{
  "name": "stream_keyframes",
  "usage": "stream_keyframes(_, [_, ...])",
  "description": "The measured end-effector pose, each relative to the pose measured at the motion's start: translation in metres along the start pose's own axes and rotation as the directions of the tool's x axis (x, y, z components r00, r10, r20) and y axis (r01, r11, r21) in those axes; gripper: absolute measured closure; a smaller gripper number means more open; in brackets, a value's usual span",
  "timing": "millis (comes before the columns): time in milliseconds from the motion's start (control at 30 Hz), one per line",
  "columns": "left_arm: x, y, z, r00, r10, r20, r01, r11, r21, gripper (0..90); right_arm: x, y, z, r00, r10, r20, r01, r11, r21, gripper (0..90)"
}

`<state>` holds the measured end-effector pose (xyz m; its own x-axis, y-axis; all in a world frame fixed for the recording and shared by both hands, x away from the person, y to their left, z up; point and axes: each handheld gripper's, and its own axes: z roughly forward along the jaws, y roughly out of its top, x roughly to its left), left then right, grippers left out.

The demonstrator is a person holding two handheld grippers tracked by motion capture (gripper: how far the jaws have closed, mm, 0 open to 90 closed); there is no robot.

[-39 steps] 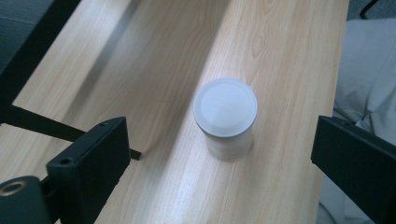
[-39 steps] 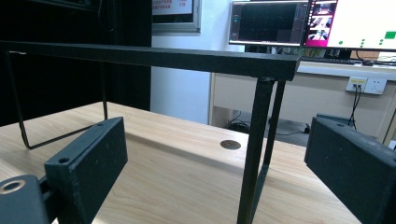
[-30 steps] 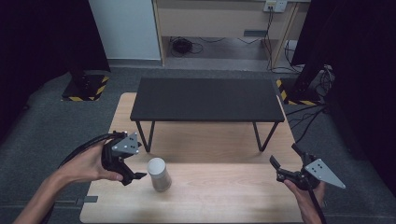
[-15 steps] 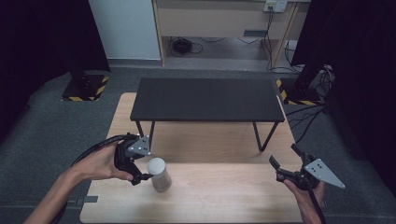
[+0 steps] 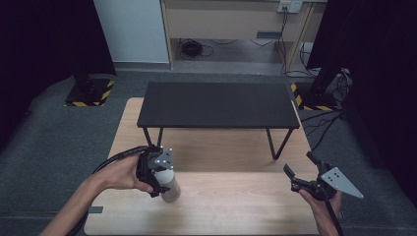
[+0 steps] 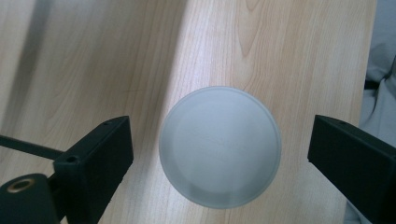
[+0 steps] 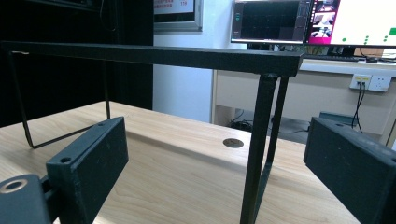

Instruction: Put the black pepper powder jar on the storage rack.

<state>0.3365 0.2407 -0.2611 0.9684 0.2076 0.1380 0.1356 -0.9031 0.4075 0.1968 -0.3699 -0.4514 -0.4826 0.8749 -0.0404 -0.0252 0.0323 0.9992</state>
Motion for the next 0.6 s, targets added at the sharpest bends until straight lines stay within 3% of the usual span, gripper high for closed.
stream_keyframes(200, [0.001, 0.008, 0.014, 0.9997, 0.021, 0.010, -0.021, 0.9990, 0.040, 8.8, 0.000, 0.000, 0.000, 1.0000, -0.002, -0.005, 0.002, 1.000, 0.002, 6.6])
stream_keyframes(500, [0.007, 0.009, 0.021, 0.9996, 0.013, 0.026, -0.015, 0.9983, 0.056, 30.1, -0.001, 0.000, 0.001, 0.9999, -0.004, -0.010, 0.004, 1.000, 0.002, 6.8])
stream_keyframes(600, [0.008, 0.010, 0.021, 0.9995, 0.010, 0.029, -0.012, 0.9983, 0.058, 30.4, -0.001, 0.000, 0.001, 0.9999, -0.004, -0.011, 0.004, 1.000, 0.002, 6.9])
